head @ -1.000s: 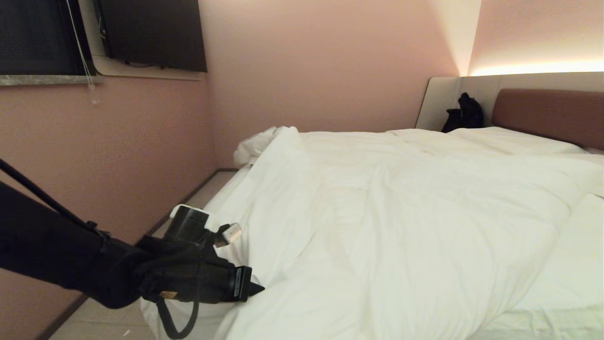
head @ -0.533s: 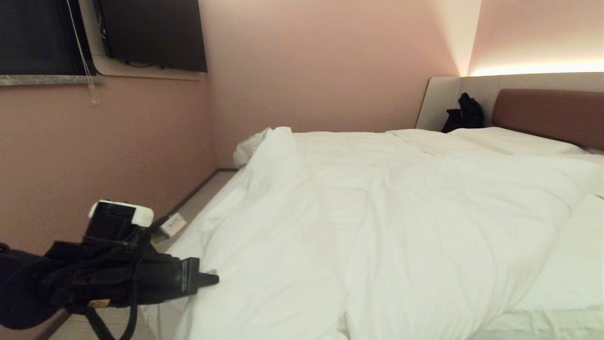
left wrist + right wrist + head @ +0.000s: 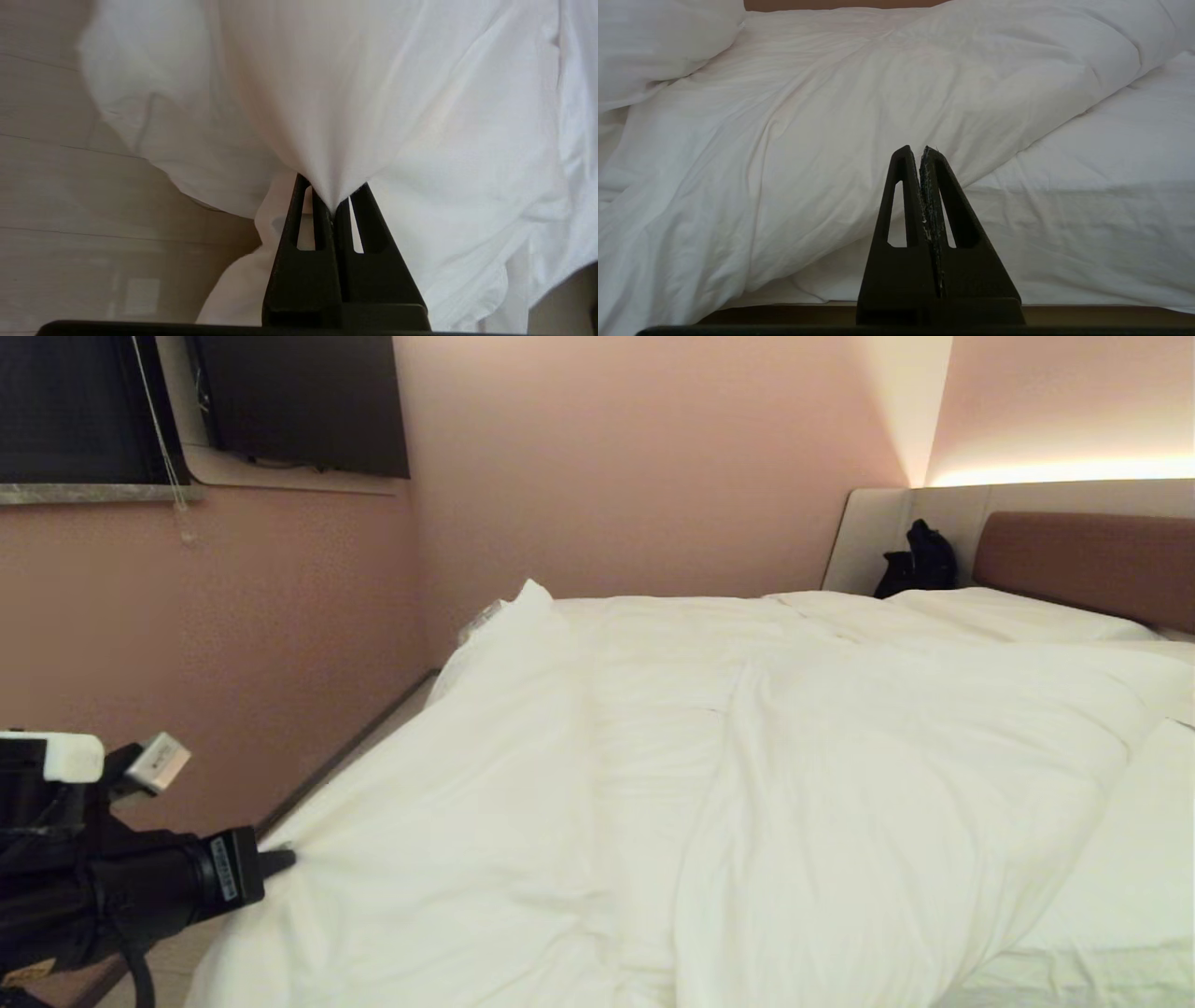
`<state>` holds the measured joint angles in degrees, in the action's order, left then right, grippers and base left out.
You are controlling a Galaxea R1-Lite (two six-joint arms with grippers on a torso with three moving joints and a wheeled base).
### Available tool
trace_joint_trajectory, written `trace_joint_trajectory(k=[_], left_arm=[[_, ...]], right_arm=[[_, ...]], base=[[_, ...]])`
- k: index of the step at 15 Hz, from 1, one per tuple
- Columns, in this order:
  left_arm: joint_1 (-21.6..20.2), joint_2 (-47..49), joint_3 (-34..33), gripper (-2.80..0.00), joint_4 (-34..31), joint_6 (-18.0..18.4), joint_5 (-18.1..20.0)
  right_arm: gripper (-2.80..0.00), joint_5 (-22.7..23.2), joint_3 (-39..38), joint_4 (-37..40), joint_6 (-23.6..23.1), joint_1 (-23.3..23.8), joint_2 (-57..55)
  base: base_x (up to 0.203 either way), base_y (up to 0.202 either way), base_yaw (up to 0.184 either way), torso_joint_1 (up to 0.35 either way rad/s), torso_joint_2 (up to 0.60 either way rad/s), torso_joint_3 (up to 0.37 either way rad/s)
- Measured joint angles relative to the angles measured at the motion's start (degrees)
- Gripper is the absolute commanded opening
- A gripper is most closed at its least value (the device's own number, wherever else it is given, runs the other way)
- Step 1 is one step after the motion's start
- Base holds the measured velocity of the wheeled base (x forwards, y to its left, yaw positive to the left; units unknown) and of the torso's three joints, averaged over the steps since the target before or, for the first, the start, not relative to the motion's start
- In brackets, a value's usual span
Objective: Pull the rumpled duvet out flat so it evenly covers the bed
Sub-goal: Flatten the corners of the folded blanket
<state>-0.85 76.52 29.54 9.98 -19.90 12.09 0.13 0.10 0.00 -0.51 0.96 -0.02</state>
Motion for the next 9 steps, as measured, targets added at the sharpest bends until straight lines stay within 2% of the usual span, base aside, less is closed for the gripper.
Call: trace_joint_trajectory(k=[4, 9], left_arm=[[-0.2, -13.3, 1.9, -2.8, -9.1, 0.0, -4.6], [-0.2, -28.9, 2.8, -2.8, -21.1, 0.2, -15.3]], right_arm=[[-2.8, 0.0, 0.0, 0.0, 0.0, 0.0, 0.0], [-2.8, 0.0, 0.0, 0.0, 0.0, 0.0, 0.0]], base=[[0.0, 0.0, 0.0, 0.0, 0.0, 0.0], [0.0, 0.0, 0.0, 0.0, 0.0, 0.0]])
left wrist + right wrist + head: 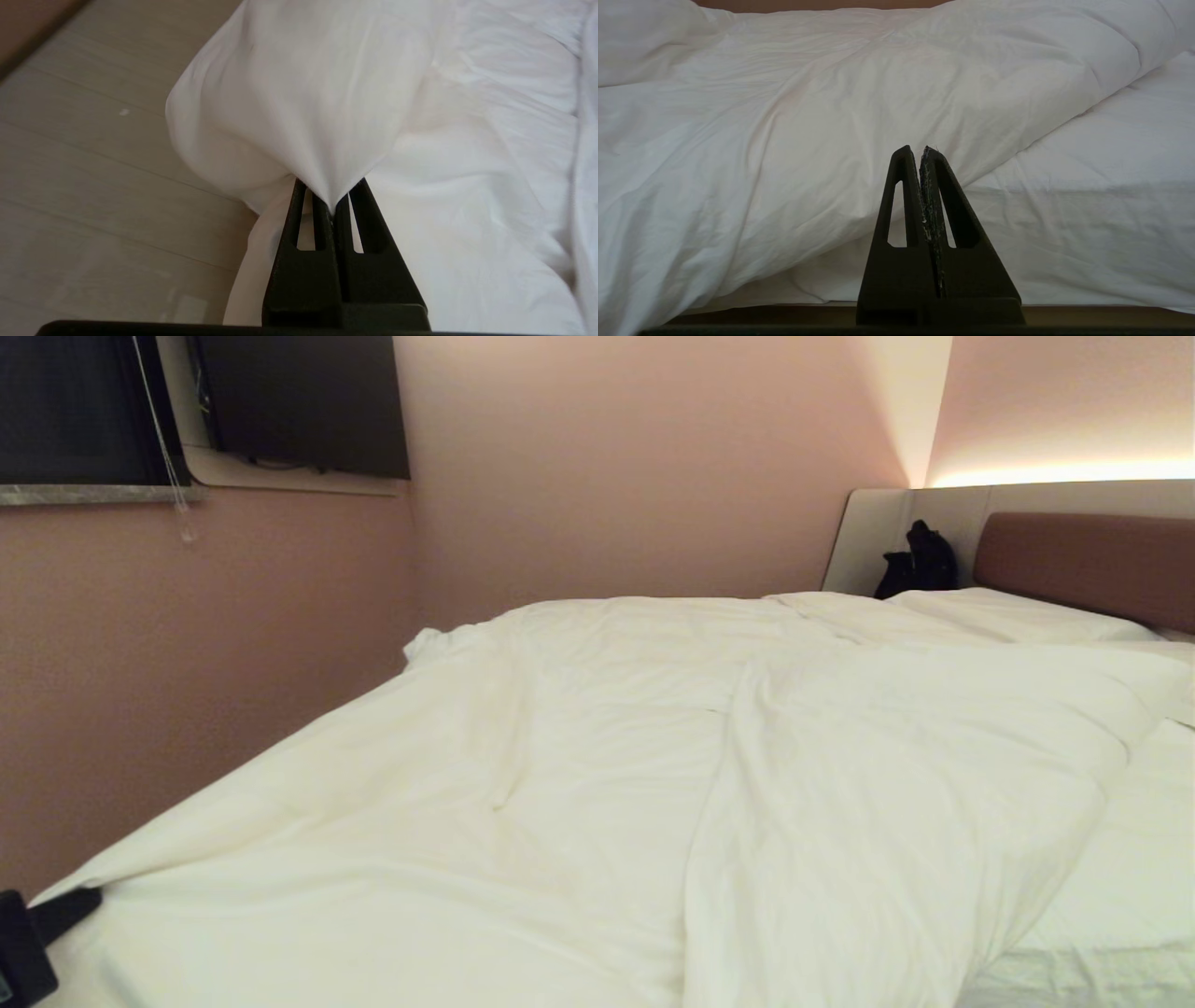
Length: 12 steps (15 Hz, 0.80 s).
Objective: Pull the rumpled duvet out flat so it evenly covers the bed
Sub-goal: Flatten the corners of the folded blanket
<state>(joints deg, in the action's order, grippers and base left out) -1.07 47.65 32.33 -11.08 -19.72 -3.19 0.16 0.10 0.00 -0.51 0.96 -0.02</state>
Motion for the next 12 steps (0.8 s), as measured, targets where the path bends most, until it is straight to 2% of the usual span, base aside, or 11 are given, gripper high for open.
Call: trace_joint_trajectory(k=[2, 4, 7, 9, 12], left_arm=[[0.0, -4.7, 0.1, -2.8, -2.8, 1.4, -2.6], [0.0, -8.2, -0.2, -2.8, -3.6, 4.5, -5.2], [0.0, -12.3, -0.4, -2.8, -4.6, 7.2, -8.5], [0.0, -14.2, 0.0, -2.8, -4.6, 9.6, -9.1], [0.0, -15.6, 1.6, -2.8, -4.8, 11.1, -10.5]], right_arm=[[-2.8, 0.0, 0.0, 0.0, 0.0, 0.0, 0.0], [-2.8, 0.0, 0.0, 0.0, 0.0, 0.0, 0.0], [-2.8, 0.0, 0.0, 0.0, 0.0, 0.0, 0.0], [-2.8, 0.0, 0.0, 0.0, 0.0, 0.0, 0.0], [-2.8, 0.0, 0.0, 0.0, 0.0, 0.0, 0.0]], base=[[0.0, 0.0, 0.0, 0.0, 0.0, 0.0], [0.0, 0.0, 0.0, 0.0, 0.0, 0.0], [0.0, 0.0, 0.0, 0.0, 0.0, 0.0], [0.0, 0.0, 0.0, 0.0, 0.0, 0.0], [0.0, 0.0, 0.0, 0.0, 0.0, 0.0]])
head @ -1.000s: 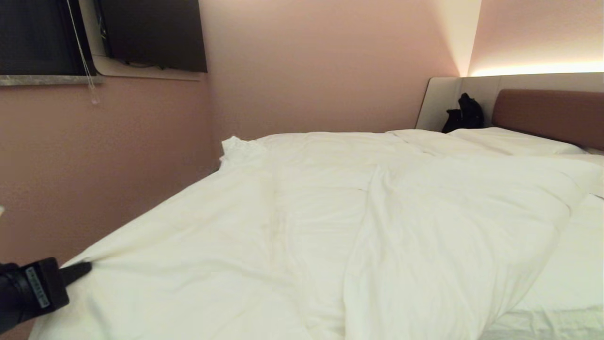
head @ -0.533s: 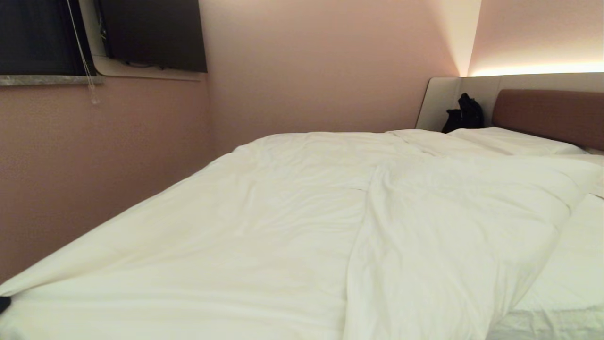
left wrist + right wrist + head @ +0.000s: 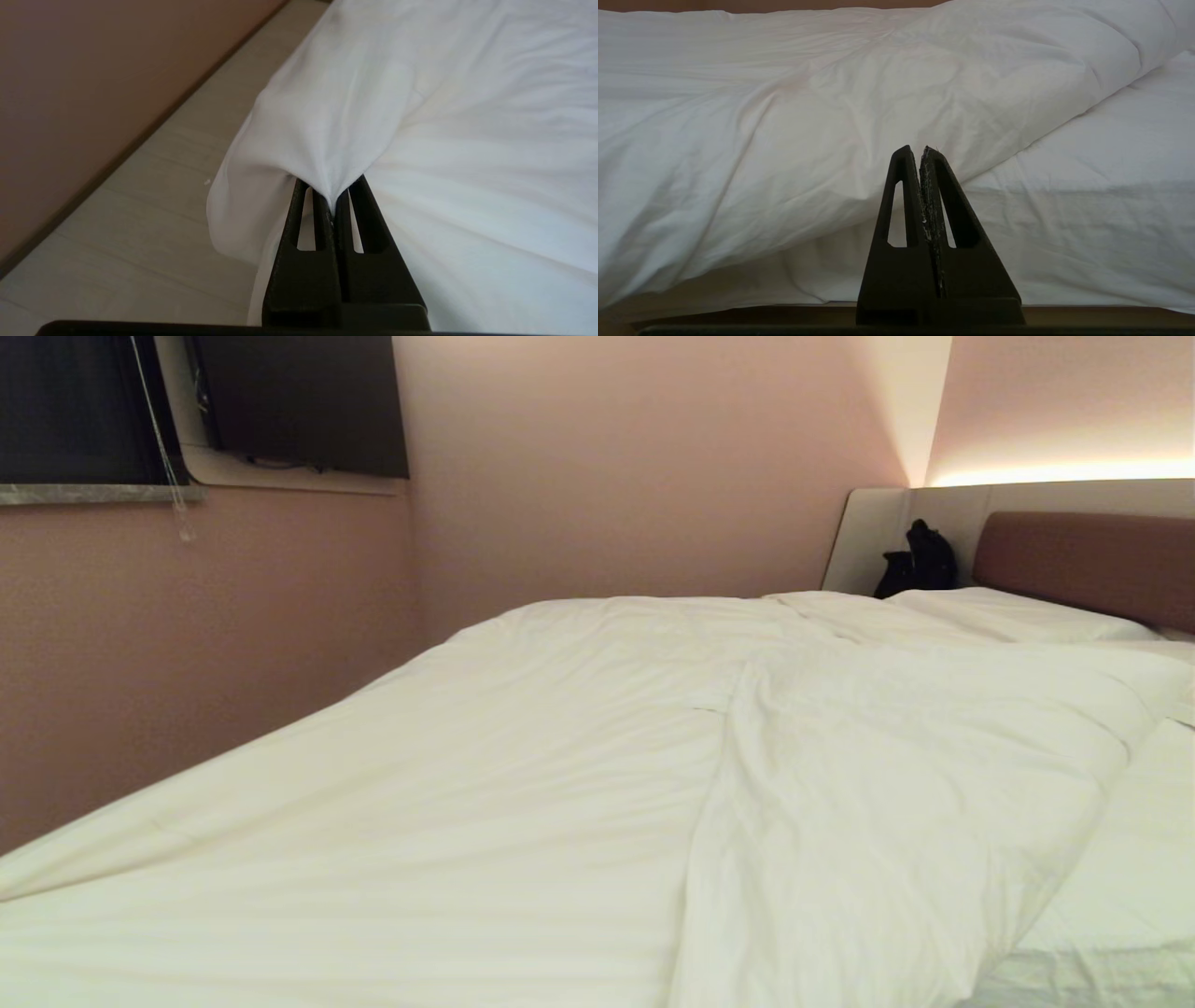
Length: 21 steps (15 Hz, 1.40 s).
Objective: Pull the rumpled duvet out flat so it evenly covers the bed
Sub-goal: Flatten the corners of the folded blanket
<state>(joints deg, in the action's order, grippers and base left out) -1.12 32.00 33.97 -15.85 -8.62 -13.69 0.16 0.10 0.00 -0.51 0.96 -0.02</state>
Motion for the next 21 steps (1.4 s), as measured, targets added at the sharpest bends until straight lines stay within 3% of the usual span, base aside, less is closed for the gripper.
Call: trace_joint_trajectory(k=[2, 6, 14, 15, 18, 21], left_arm=[[0.0, -0.4, 1.8, -2.8, 0.1, 1.9, 0.0], [0.0, -0.9, 3.3, -2.8, 0.4, 9.7, 0.2], [0.1, -1.9, -2.2, -2.8, 0.5, 10.1, 0.6], [0.1, -2.0, -2.6, 0.0, 0.6, 10.1, 0.6], [0.1, -2.3, -2.6, 0.0, 1.1, 10.1, 0.5], [0.1, -2.9, 2.8, 0.0, 0.8, 10.2, 0.6]], right_arm=[[-2.8, 0.0, 0.0, 0.0, 0.0, 0.0, 0.0], [-2.8, 0.0, 0.0, 0.0, 0.0, 0.0, 0.0], [-2.8, 0.0, 0.0, 0.0, 0.0, 0.0, 0.0], [-2.8, 0.0, 0.0, 0.0, 0.0, 0.0, 0.0], [-2.8, 0.0, 0.0, 0.0, 0.0, 0.0, 0.0], [-2.8, 0.0, 0.0, 0.0, 0.0, 0.0, 0.0]], base=[[0.0, 0.0, 0.0, 0.0, 0.0, 0.0], [0.0, 0.0, 0.0, 0.0, 0.0, 0.0], [0.0, 0.0, 0.0, 0.0, 0.0, 0.0], [0.0, 0.0, 0.0, 0.0, 0.0, 0.0], [0.0, 0.0, 0.0, 0.0, 0.0, 0.0], [0.0, 0.0, 0.0, 0.0, 0.0, 0.0]])
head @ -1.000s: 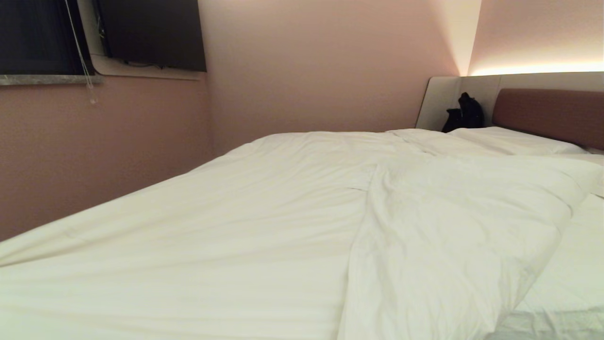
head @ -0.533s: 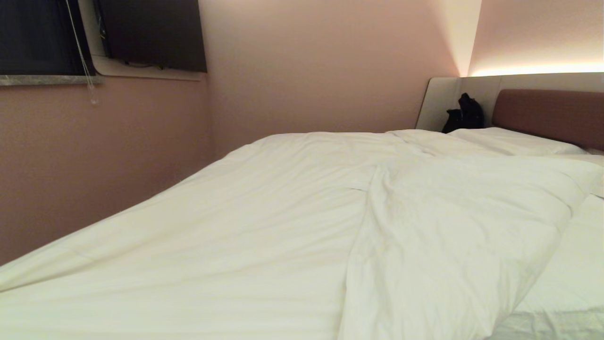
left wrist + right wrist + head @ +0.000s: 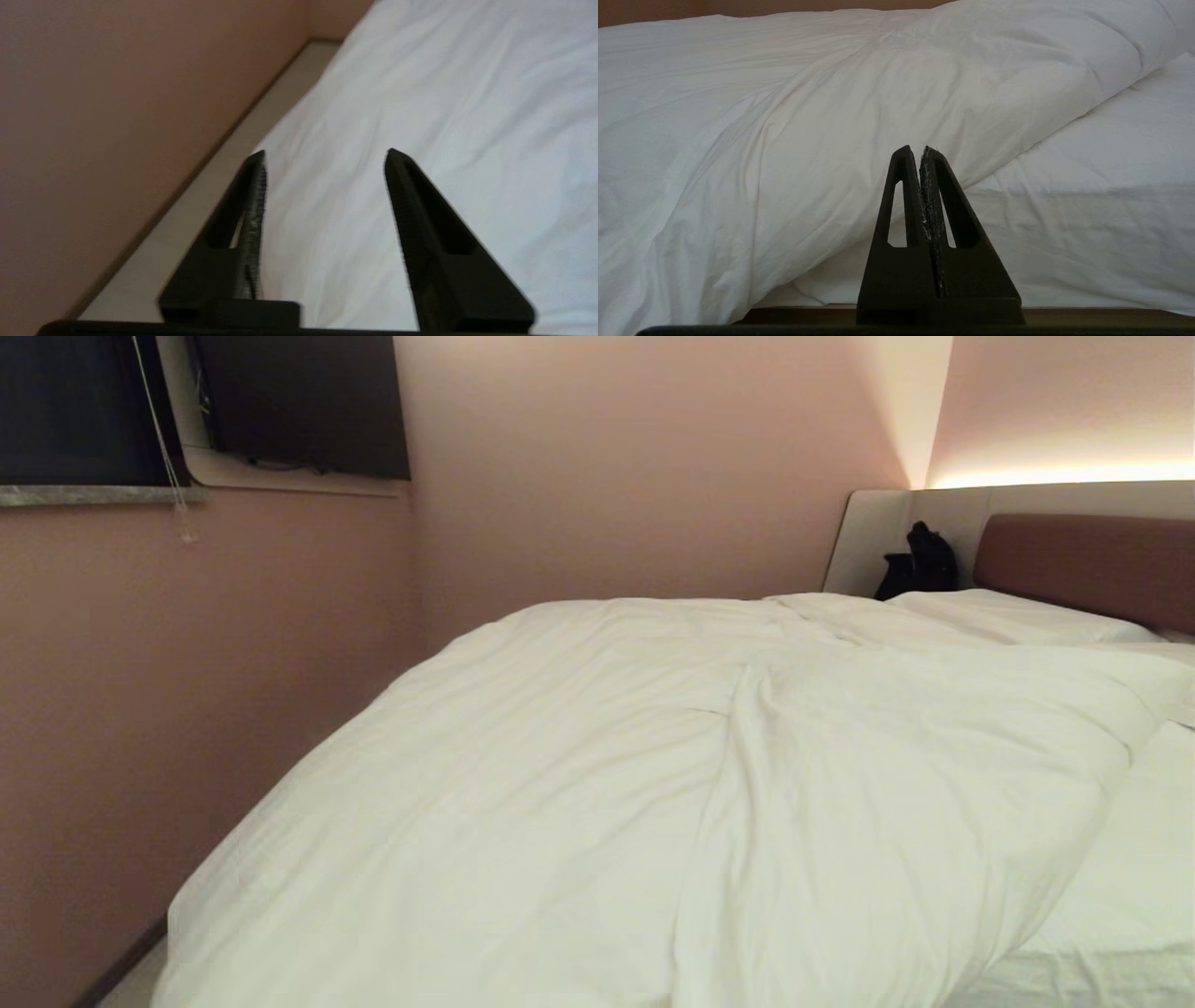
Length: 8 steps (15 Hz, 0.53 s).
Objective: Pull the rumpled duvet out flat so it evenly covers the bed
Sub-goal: Flatten the corners of the folded blanket
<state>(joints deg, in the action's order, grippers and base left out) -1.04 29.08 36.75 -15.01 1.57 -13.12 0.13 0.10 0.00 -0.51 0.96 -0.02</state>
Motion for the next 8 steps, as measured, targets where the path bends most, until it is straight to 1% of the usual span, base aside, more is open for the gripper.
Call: trace_joint_trajectory(k=[2, 3, 6, 8], left_arm=[[0.0, -0.4, 3.3, 0.0, -0.3, -0.4, -0.2], [0.0, -0.1, 4.6, 0.0, -0.3, -2.3, -0.4], [0.0, 3.8, 6.2, 0.0, -0.6, -10.6, -0.4], [0.0, 11.2, 6.4, 0.0, -0.6, -17.4, -0.1]], right_arm=[[-2.8, 0.0, 0.0, 0.0, 0.0, 0.0, 0.0], [-2.8, 0.0, 0.0, 0.0, 0.0, 0.0, 0.0], [-2.8, 0.0, 0.0, 0.0, 0.0, 0.0, 0.0], [-2.8, 0.0, 0.0, 0.0, 0.0, 0.0, 0.0]], base=[[0.0, 0.0, 0.0, 0.0, 0.0, 0.0], [0.0, 0.0, 0.0, 0.0, 0.0, 0.0], [0.0, 0.0, 0.0, 0.0, 0.0, 0.0], [0.0, 0.0, 0.0, 0.0, 0.0, 0.0]])
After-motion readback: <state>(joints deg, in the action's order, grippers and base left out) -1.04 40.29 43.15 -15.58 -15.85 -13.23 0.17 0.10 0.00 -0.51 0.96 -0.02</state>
